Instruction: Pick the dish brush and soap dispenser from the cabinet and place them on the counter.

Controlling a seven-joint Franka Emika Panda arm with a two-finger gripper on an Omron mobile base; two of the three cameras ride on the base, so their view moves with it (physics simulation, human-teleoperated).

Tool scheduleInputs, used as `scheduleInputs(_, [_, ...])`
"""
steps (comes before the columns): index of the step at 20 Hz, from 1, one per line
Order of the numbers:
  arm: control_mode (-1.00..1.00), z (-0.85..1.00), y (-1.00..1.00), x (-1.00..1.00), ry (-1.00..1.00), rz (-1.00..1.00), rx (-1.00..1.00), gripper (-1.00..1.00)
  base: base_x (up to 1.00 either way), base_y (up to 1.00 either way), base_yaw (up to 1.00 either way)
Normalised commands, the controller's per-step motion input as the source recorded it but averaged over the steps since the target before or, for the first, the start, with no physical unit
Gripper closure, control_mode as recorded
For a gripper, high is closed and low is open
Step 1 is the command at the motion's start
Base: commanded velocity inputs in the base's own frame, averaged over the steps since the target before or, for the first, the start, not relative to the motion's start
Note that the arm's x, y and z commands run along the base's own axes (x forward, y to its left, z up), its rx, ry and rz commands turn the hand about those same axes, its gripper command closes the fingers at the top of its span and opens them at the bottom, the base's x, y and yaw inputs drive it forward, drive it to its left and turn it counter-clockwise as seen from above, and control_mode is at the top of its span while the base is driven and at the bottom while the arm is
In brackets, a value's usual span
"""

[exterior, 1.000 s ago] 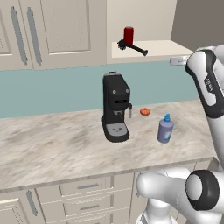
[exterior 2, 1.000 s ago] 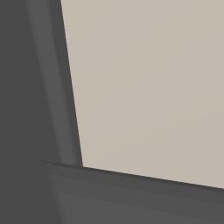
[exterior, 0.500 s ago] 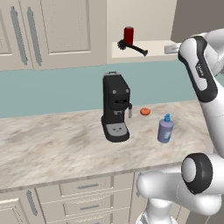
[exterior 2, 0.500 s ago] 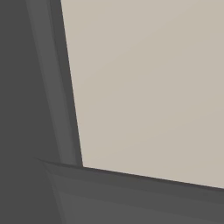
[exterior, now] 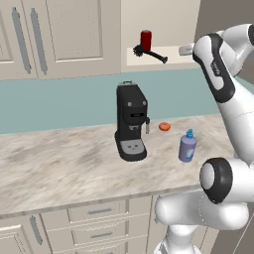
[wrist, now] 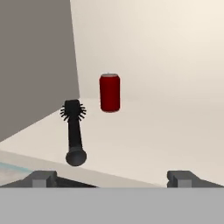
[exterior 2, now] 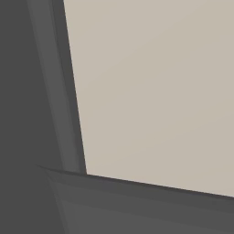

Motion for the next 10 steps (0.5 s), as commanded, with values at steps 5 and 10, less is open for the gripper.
scheduleInputs(5, [-1.00, 0.08, 0.04, 0.04, 0.09, 0.00, 0.00, -1.00, 0.00, 0.00, 0.00])
scheduleInputs(10, [-1.00, -0.03, 0.15, 0.00, 0.01, 0.00, -0.01, -1.00, 0.00, 0.00, 0.00])
